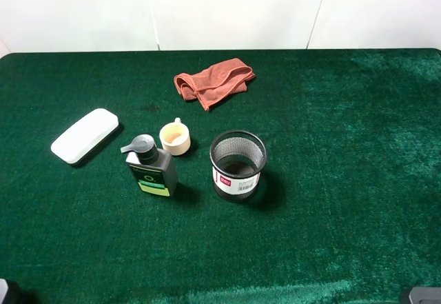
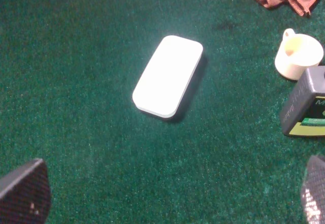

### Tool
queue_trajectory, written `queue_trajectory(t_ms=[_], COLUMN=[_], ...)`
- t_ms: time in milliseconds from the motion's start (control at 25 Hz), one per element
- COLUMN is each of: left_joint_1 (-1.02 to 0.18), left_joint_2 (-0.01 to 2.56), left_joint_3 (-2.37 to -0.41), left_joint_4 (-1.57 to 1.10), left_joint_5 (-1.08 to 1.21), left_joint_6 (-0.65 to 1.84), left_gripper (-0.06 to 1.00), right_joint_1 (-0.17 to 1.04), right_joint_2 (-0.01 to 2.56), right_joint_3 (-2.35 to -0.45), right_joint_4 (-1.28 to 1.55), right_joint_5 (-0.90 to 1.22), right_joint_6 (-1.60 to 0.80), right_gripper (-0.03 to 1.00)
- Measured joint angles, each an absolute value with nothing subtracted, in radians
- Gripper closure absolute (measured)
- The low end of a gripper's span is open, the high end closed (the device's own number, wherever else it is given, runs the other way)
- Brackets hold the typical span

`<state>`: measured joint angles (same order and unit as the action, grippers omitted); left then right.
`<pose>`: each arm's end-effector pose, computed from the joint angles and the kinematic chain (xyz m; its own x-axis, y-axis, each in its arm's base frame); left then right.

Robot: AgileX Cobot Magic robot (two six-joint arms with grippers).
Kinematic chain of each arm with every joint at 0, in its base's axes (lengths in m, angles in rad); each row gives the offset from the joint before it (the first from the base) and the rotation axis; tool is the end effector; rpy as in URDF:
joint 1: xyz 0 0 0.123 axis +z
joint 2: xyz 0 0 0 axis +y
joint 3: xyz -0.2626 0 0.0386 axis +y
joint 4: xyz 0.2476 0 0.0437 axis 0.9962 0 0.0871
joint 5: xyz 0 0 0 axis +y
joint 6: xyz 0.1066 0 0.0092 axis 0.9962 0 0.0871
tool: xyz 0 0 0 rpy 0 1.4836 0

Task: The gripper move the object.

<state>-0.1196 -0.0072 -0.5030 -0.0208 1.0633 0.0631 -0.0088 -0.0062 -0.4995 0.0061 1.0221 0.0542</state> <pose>0.0270 -0.0052 0.2706 -0.4381 0.1060 -0.8926 0.1588 0.9865 0.0392 0.0299 0.0003 0.2735 -0.4152 0.0610 -0.9077 0.0279 0.9981 0.0543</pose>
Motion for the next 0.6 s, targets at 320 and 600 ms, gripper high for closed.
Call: queue_trajectory(t_ms=[320,600], left_joint_1=[-0.120,-0.120], left_joint_2=[-0.007,-0.007], left_joint_3=[-0.503,-0.503], left_joint_4=[-0.021,-0.021], left_joint_5=[1.063,1.063], left_joint_6=[0.063,0.063], left_gripper=[-0.05,-0.05], right_joint_1=[-0.009,-0.009], right_joint_2=[-0.006,-0.006], right_joint_3=[-0.500,-0.500], right_joint_4=[0.006,0.006], right_joint_5=[1.022,1.022], right_joint_6=[0.054,0.054], right_gripper=[0.27,0.27])
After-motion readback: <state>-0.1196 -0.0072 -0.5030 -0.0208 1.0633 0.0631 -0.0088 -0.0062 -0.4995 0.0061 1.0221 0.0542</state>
